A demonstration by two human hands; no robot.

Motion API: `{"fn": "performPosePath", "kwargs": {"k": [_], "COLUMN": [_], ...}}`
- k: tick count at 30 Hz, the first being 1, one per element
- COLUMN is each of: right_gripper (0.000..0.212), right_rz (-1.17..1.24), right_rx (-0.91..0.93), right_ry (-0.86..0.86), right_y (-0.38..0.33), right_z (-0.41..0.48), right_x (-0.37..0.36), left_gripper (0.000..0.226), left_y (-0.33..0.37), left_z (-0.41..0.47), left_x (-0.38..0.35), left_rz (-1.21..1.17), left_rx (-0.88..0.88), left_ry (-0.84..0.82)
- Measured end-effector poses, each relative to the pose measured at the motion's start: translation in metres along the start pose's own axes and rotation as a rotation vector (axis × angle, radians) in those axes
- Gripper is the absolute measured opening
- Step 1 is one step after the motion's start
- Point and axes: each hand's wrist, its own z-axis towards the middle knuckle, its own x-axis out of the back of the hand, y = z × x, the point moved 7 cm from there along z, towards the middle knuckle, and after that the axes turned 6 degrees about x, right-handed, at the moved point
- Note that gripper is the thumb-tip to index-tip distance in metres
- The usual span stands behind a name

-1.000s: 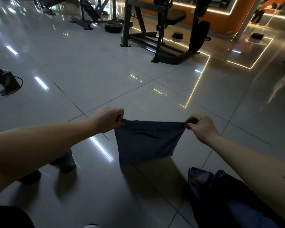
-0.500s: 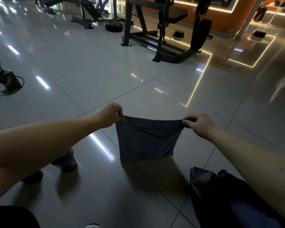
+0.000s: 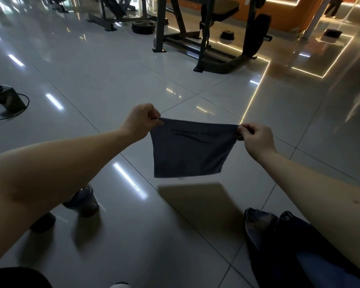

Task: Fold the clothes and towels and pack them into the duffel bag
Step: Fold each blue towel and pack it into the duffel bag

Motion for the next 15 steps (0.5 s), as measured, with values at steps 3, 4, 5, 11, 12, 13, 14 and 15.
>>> {"fn": "performPosePath", "kwargs": {"k": [3, 4, 5, 11, 12, 13, 14, 15], "right_gripper": [0.015, 0.014, 0.013, 0.014, 0.014, 0.014, 0.015, 0.015], "right_rz": [-0.037, -0.051, -0.064, -0.273, -0.296, -0.313, -0.325, -0.331], "right_rx": [0.036, 0.044, 0.043, -0.053, -0.076, -0.097, -0.115, -0.136], "right_ry": [-0.039, -0.066, -0.1, -0.431, -0.495, -0.553, -0.608, -0.655], "right_y": [-0.002, 0.001, 0.006, 0.066, 0.075, 0.083, 0.089, 0.096], "right_z": [-0.017, -0.025, -0.035, -0.116, -0.129, -0.14, -0.152, -0.165], "right_x": [0.001, 0.0, -0.003, -0.04, -0.047, -0.053, -0.059, -0.064], "left_gripper": [0.022, 0.021, 0.02, 0.027, 0.026, 0.026, 0.026, 0.026], "left_y": [-0.004, -0.006, -0.01, -0.063, -0.074, -0.084, -0.094, -0.102], "left_z": [-0.011, -0.017, -0.025, -0.092, -0.105, -0.117, -0.132, -0.148], "left_x": [-0.001, -0.003, -0.006, -0.066, -0.077, -0.087, -0.098, -0.108], "left_rz": [0.005, 0.048, 0.108, 0.317, 0.317, 0.309, 0.302, 0.296], "left_rx": [-0.088, -0.133, -0.178, -0.202, -0.183, -0.16, -0.127, -0.092], "left_ry": [-0.102, -0.15, -0.206, -0.547, -0.575, -0.604, -0.645, -0.705]}}
